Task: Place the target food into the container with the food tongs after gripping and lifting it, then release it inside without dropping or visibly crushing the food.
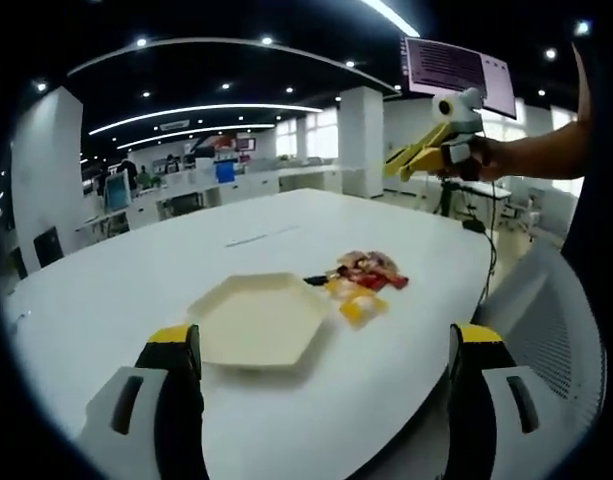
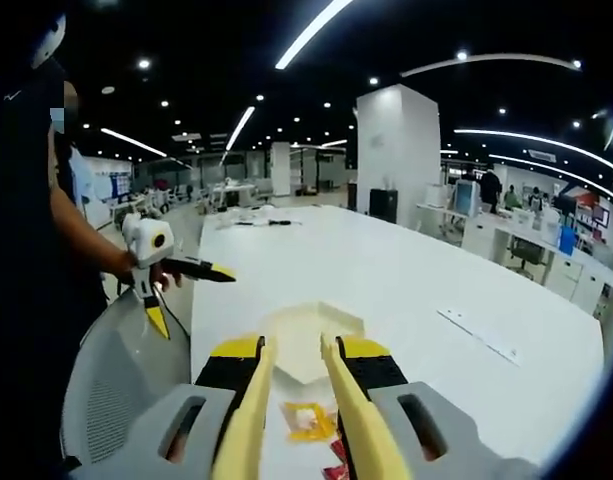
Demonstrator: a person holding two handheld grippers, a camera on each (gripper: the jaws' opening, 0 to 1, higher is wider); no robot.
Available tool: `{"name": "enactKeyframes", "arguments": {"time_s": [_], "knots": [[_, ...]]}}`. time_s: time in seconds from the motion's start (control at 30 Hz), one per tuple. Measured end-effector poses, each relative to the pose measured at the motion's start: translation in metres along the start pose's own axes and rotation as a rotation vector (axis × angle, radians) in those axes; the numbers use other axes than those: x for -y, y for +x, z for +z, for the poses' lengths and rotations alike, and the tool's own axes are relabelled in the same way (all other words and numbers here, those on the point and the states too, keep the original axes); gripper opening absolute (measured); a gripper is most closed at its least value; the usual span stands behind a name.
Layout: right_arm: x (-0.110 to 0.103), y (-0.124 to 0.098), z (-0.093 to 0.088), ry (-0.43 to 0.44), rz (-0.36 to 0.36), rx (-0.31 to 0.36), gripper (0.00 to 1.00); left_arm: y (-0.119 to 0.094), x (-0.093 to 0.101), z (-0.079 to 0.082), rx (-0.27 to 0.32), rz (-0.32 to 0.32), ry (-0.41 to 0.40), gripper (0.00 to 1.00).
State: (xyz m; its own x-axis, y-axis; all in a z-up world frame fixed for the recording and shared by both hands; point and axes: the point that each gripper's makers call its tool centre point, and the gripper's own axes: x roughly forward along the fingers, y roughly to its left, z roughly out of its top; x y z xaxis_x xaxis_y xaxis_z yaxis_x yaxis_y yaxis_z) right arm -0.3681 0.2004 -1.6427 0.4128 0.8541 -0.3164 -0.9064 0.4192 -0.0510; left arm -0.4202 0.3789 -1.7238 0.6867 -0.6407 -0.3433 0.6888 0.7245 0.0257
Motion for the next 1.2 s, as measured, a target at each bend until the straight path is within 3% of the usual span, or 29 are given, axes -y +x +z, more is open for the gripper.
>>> {"name": "enactKeyframes", "arguments": {"time_s": [0.3, 0.7, 1.2], "knots": [[-0.008, 0.023, -0.03, -0.012, 0.031, -0.041, 0.27, 0.0, -0.005, -0.001, -0.003, 0.022, -0.015, 0.99], [-0.003, 0.05, -0.076, 0.009, 0.029, -0.116, 0.26, 0.0, -0.005, -0.002, -0.008, 0.023, -0.018, 0.98], [-0.002, 0.069, -0.132, 0.025, 0.067, -0.26, 0.26, 0.0, -0.005, -0.002, -0.011, 0.024, -0.022, 0.94]]}}
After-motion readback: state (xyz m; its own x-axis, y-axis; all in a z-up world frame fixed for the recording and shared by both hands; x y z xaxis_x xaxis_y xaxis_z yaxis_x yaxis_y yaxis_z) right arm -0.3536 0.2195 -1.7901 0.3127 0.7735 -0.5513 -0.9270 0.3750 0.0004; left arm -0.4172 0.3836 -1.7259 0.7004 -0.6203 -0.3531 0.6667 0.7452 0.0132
